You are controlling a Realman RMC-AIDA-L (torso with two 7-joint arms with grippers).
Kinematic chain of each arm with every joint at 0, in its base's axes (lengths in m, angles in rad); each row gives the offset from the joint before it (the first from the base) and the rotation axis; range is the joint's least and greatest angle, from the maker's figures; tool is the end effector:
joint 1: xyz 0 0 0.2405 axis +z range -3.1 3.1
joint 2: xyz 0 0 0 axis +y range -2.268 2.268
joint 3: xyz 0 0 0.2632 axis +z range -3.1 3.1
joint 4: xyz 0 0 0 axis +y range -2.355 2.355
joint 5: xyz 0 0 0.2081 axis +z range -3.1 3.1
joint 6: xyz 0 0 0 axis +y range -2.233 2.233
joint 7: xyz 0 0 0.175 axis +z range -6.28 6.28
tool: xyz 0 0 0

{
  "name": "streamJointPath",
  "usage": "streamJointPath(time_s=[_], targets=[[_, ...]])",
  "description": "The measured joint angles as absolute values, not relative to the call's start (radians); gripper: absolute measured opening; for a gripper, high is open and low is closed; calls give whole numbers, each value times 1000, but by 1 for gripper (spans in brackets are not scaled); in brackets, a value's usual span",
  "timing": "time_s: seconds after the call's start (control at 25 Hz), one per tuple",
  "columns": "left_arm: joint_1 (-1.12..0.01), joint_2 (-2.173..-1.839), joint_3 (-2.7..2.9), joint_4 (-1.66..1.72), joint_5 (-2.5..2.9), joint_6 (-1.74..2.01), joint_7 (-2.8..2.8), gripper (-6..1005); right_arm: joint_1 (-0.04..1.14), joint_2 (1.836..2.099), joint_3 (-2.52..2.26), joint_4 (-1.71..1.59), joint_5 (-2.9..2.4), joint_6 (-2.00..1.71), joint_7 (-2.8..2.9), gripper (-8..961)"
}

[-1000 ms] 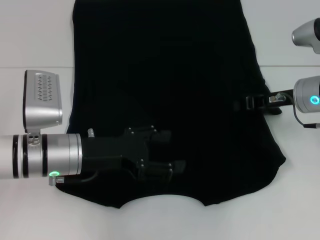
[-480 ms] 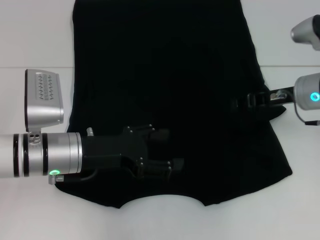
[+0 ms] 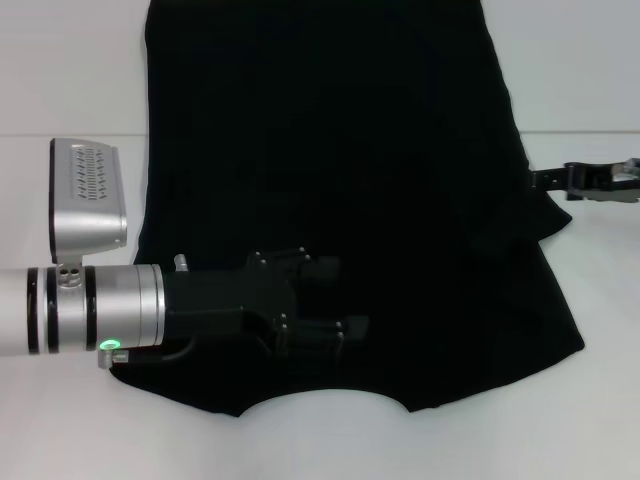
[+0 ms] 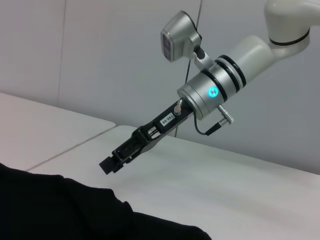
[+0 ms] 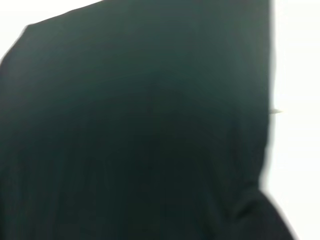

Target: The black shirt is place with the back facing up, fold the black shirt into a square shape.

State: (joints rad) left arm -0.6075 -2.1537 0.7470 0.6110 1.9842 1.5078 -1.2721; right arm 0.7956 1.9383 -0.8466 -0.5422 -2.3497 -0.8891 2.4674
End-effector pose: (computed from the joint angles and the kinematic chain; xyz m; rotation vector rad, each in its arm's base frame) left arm -0.2111 0.3462 -0.0743 -2.8164 -0.4372 -0.7514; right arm 0.2878 0.4736 0.0137 -1.9761 1.4730 0.2493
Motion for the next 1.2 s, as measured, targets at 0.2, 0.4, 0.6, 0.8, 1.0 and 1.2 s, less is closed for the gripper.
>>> streamJointPath(time_s=[0.2,0.4,0.6,0.8,1.0,1.2], targets=[[-607,-2154,747,613,1988,1508,-1271,872,793,1925,-849,-497,-2404,-831,2533,690],[-611,-2153,747,615,1990,1508,-1271,872,803,1946,-851,-489,-2477,-776,2566,773],[-612,-2151,747,615,1991,1498,-1270,872,805,1969,-852,-487,-2479,-723,2560,770],[-612,-2151,747,615,1992,1490,-1273,873,805,1986,-864,-472,-2480,-644,2555,766],[-612,-2150,747,616,1993,1485,-1275,873,810,2003,-866,-463,-2480,-603,2534,765],[-614,-2149,747,617,1993,1484,-1276,873,814,2019,-867,-463,-2480,-580,2503,763]])
